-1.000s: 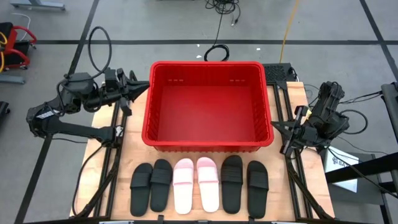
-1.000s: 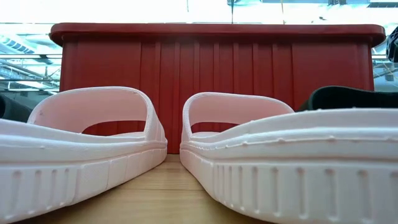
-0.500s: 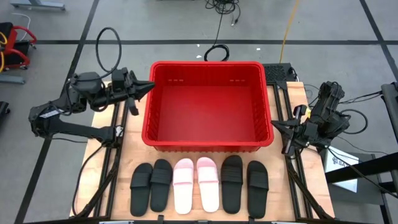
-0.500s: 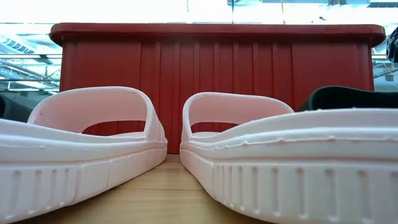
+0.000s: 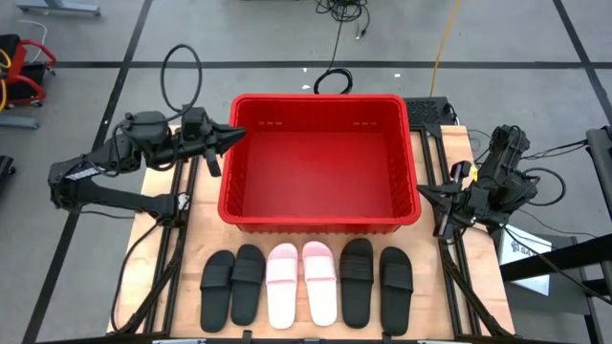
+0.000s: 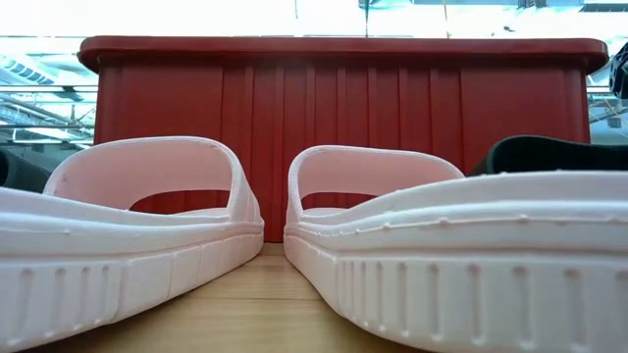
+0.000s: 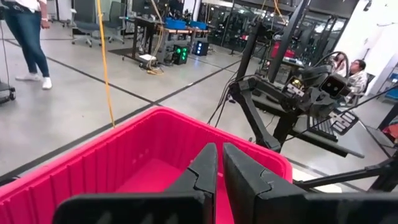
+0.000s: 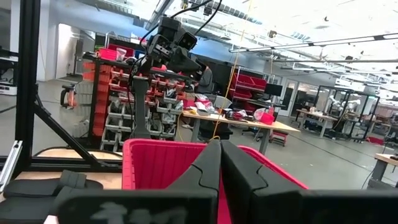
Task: Pick and place slides into bin
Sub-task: Put the black slide into the red organizer bin
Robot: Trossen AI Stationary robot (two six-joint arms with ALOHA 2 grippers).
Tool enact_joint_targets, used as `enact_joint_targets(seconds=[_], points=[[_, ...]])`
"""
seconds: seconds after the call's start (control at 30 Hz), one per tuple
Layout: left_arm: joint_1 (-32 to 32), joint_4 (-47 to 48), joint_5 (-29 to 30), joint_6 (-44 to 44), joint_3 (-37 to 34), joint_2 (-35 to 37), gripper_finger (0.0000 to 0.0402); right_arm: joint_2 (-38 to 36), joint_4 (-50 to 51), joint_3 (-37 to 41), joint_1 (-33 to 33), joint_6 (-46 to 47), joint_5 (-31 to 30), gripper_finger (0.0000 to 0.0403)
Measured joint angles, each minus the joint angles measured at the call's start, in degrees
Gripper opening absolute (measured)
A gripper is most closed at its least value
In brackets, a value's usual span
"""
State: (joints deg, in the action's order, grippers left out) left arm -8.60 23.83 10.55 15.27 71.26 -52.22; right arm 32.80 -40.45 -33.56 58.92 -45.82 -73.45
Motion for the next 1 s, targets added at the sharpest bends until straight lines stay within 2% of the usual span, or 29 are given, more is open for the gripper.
enact_joint_targets(seconds=[0.2, 0.33, 0.5, 0.63, 0.8, 0.87, 1.0], points=[[0.0, 0.0, 0.0, -1.7, 0.0, -1.4, 0.0026, 0.0, 0.4, 0.0, 0.0, -3.9, -0.1, 0.0004], [0.0, 0.3, -0.1, -2.0, 0.0, -2.0, 0.0026, 0.1, 0.5, 0.0, 0.0, -1.2, -0.3, 0.0004], [0.6, 0.5, -4.9, -1.2, 0.0, -2.6, 0.0026, 0.1, 0.4, 0.0, 0.0, 1.3, -0.3, 0.0004], [1.1, 0.6, -6.8, 1.3, 0.0, -2.9, 0.0026, 0.1, -1.2, 0.0, 0.0, 6.5, -0.2, 0.0004], [1.3, 0.3, -8.6, 8.5, 0.0, -3.2, 0.0026, 0.1, -5.7, 0.0, 0.0, 15.9, 0.2, 0.0004], [1.2, -0.4, -8.6, 12.9, 0.0, -3.3, 0.0026, 0.1, -7.9, 0.0, 0.0, 19.2, 2.5, 0.0004], [1.3, -2.4, -8.4, 19.9, 0.0, -3.6, 0.0026, 0.2, -14.9, 0.0, -0.3, 23.2, 14.2, 0.0004]])
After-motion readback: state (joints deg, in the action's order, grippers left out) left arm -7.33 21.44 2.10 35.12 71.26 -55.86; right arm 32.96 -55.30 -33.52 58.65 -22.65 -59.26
